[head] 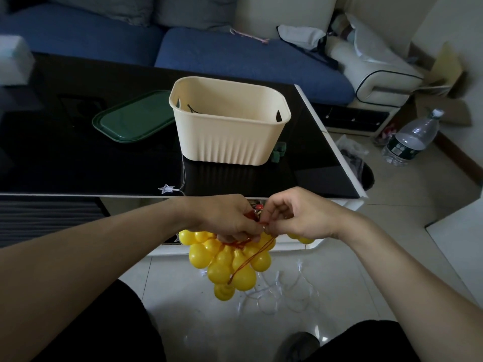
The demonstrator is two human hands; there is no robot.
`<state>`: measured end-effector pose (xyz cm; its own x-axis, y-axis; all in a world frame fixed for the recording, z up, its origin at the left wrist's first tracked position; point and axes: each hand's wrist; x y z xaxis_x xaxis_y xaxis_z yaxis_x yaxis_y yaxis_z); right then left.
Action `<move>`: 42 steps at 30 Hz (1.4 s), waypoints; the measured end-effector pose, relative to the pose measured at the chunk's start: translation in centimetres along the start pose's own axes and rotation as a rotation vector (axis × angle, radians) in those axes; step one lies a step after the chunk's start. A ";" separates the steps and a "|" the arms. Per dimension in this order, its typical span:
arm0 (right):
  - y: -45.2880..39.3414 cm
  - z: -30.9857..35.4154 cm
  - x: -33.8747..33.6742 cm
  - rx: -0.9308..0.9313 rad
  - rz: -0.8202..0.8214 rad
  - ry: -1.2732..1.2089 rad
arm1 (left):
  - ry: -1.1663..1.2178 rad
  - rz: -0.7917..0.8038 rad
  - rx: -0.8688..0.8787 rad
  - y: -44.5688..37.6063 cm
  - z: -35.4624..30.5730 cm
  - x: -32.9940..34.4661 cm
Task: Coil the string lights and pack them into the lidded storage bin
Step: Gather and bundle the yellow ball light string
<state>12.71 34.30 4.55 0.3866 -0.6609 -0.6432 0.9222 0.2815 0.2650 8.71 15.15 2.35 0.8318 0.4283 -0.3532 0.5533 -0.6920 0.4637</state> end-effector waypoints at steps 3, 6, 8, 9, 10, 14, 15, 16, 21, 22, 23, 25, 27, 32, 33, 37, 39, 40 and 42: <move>0.1 0.1 -0.2 0.060 0.068 -0.035 | -0.088 0.013 0.019 -0.1 0.2 0.1; 0.2 0.2 -0.1 0.098 0.178 0.048 | -0.171 0.044 0.032 0.0 0.0 0.4; 0.3 0.0 -0.3 0.102 0.215 0.073 | -0.190 0.048 0.027 0.0 -0.1 0.5; 0.4 0.0 -0.3 0.093 0.234 0.034 | -0.172 0.046 0.016 0.0 -0.1 0.5; 0.5 -0.2 -0.4 0.078 0.252 -0.042 | -0.139 0.040 0.000 -0.1 -0.1 0.5; 0.4 -1.5 -0.6 0.146 0.199 -0.411 | 0.074 0.000 -0.092 -0.2 -0.4 0.1; 0.3 -1.7 -0.7 0.165 0.197 -0.471 | 0.115 -0.013 -0.109 -0.3 -0.6 0.0; 0.3 -1.8 -0.8 0.175 0.212 -0.517 | 0.140 -0.026 -0.122 -0.4 -0.7 -0.1; 0.5 -2.2 -1.6 0.156 0.333 -0.730 | 0.158 -0.106 -0.138 -0.5 -0.8 -0.2; 0.6 -2.3 -1.7 0.163 0.352 -0.781 | 0.159 -0.129 -0.138 -0.5 -0.8 -0.2; 0.7 -2.3 -1.8 0.175 0.364 -0.840 | 0.165 -0.158 -0.140 -0.6 -0.7 -0.3; 1.0 -2.4 -1.8 0.193 0.353 -0.952 | 0.186 -0.225 -0.145 -0.7 -0.5 -0.5; 1.1 -2.4 -1.6 0.197 0.279 -1.015 | 0.206 -0.290 -0.147 -0.7 -0.2 -0.9; 1.3 -2.2 -1.2 0.263 0.049 -0.795 | 0.278 -0.406 -0.203 -0.5 0.8 -1.9; 1.3 -2.3 -1.1 0.292 -0.007 -0.741 | 0.304 -0.412 -0.222 -0.4 1.0 -2.1; 0.8 -3.1 -0.6 0.298 -0.120 -0.333 | 0.593 -0.300 -0.305 0.0 1.3 -2.7; 0.8 -2.7 -0.1 0.259 -0.087 -0.158 | 0.745 -0.254 -0.321 0.1 1.2 -2.9; 0.8 -2.3 0.2 0.240 -0.076 -0.103 | 0.799 -0.261 -0.323 0.0 1.1 -3.0; 0.7 -1.4 0.7 0.192 -0.084 -0.025 | 0.892 -0.293 -0.317 0.1 0.8 -3.2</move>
<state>13.64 35.00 3.25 0.3059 -0.6940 -0.6518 0.9346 0.0884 0.3444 6.10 13.22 2.84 0.3180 0.9284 0.1920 0.6212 -0.3570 0.6976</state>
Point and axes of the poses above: each hand's wrist, its own y-axis away from the middle knuckle, its own x-axis out of the palm, z = x × y, and after that the axes turned 6 degrees about -z, right-handed
